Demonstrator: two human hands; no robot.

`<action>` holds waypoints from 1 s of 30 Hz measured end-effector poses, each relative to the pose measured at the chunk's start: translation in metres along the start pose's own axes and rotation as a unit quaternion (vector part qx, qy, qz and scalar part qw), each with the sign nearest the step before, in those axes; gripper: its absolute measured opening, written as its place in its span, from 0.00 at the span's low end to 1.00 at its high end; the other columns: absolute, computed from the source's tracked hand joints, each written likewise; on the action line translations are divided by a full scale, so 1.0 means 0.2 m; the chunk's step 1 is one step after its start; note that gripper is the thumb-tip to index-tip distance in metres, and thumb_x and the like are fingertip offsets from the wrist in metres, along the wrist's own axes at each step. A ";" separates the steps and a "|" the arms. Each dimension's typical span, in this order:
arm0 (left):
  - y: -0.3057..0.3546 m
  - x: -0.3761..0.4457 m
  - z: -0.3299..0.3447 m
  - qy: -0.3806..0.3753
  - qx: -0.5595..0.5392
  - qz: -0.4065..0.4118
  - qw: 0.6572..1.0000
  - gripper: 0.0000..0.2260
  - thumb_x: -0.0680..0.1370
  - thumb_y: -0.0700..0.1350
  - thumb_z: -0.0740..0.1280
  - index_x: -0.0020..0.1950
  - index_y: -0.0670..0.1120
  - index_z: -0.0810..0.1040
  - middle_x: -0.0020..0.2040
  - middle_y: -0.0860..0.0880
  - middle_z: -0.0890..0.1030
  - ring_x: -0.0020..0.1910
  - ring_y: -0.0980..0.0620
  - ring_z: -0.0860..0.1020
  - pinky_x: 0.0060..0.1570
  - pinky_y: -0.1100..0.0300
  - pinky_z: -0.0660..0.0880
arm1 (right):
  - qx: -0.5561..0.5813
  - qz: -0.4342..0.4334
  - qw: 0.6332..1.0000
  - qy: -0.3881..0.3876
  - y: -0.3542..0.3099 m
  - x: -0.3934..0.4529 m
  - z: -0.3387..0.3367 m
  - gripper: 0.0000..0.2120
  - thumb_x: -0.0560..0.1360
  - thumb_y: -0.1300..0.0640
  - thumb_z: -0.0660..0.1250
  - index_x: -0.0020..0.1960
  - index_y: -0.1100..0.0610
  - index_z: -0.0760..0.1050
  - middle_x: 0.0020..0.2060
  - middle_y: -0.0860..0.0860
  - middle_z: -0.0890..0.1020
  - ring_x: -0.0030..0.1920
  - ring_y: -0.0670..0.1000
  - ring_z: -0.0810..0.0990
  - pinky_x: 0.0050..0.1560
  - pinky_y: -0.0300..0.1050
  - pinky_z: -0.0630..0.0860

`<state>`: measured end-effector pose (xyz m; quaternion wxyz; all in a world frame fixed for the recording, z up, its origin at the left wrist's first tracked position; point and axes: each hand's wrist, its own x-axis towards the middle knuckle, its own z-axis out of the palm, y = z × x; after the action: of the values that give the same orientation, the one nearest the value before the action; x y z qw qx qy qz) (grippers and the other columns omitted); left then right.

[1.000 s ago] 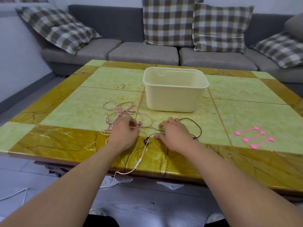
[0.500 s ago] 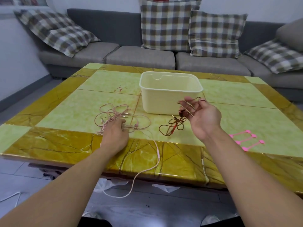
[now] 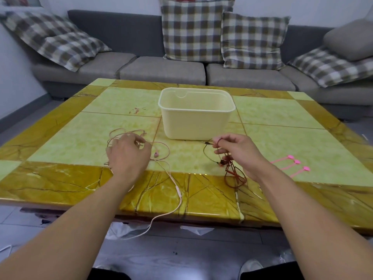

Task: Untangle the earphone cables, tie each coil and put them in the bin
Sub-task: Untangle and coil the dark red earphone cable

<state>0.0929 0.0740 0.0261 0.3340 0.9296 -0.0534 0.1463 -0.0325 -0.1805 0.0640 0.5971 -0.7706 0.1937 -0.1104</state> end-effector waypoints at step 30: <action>0.53 -0.46 0.14 -0.230 -0.280 0.062 0.930 0.14 0.83 0.52 0.64 0.41 0.47 0.81 0.39 0.50 0.85 0.42 0.52 0.82 0.43 0.62 0.74 | -0.088 -0.054 0.995 -0.020 -0.01 -0.30 -0.15 0.03 0.77 0.61 0.74 0.49 0.54 0.82 0.40 0.48 0.88 0.42 0.46 0.87 0.48 0.45 0.80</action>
<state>-0.0093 -0.0258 0.0420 0.5495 0.8013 -0.2254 -0.0719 -0.0981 -0.1800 0.0775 0.5242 -0.8312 0.1490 -0.1098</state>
